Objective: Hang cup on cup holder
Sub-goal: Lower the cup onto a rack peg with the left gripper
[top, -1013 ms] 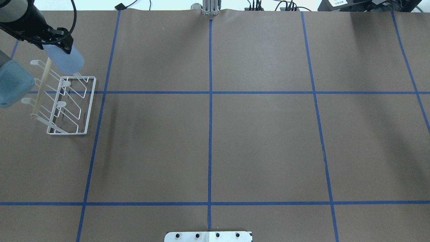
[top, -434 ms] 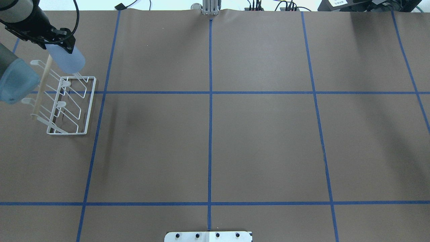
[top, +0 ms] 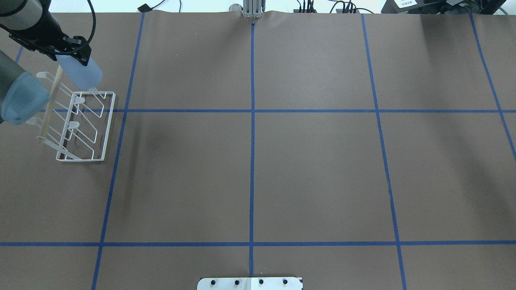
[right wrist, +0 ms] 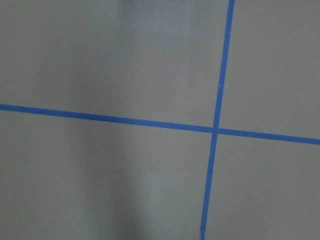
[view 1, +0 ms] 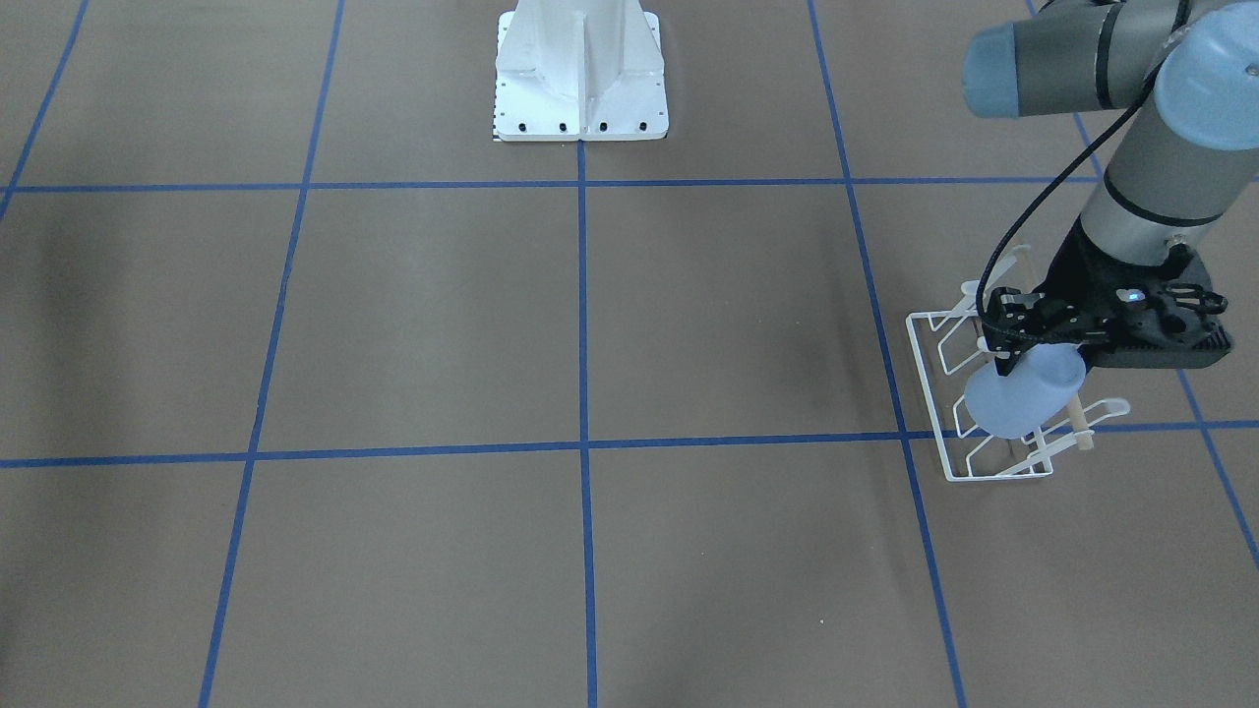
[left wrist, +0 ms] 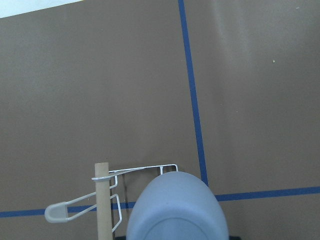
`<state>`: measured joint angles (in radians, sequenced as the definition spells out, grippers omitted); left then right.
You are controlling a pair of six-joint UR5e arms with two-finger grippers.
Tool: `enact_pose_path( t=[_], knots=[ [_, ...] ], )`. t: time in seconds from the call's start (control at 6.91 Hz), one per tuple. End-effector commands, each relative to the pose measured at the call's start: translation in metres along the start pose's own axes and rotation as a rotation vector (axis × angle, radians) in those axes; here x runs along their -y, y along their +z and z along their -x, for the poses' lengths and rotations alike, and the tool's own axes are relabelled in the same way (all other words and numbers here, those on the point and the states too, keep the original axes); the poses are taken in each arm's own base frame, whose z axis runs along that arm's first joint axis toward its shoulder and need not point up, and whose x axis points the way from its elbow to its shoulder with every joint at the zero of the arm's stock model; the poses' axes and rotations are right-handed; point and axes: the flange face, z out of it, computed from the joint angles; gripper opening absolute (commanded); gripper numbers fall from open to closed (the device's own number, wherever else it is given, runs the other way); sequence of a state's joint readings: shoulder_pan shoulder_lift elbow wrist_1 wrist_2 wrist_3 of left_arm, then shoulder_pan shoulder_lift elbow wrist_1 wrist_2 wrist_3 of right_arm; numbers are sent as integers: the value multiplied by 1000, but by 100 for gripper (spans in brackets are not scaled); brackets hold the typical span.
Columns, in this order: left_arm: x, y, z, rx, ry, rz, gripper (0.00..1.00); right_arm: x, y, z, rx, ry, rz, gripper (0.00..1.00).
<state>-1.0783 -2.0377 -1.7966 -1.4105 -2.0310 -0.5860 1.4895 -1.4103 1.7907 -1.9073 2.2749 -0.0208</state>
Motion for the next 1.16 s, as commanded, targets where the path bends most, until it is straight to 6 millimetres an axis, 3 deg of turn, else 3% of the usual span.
enact_pose_path(
  t=[0.0,0.43,0.58,0.72,0.87,1.01],
  knots=[
    [5,17,3,-5,6,-4,0,0,1,-1,0,1,2,100],
    [6,32,8,5,-2,17,0,0,1,0,2,2,2,100],
    [7,42,12,15,-18,34,8,0,1,-1,0,2,2,100],
    [9,51,15,22,-25,42,43,0,1,0,2,2,2,100],
    [4,61,22,11,-15,29,98,0,0,1,6,1,1,100],
    [0,64,27,-7,-4,3,99,-2,2,1,26,0,0,100]
  ],
)
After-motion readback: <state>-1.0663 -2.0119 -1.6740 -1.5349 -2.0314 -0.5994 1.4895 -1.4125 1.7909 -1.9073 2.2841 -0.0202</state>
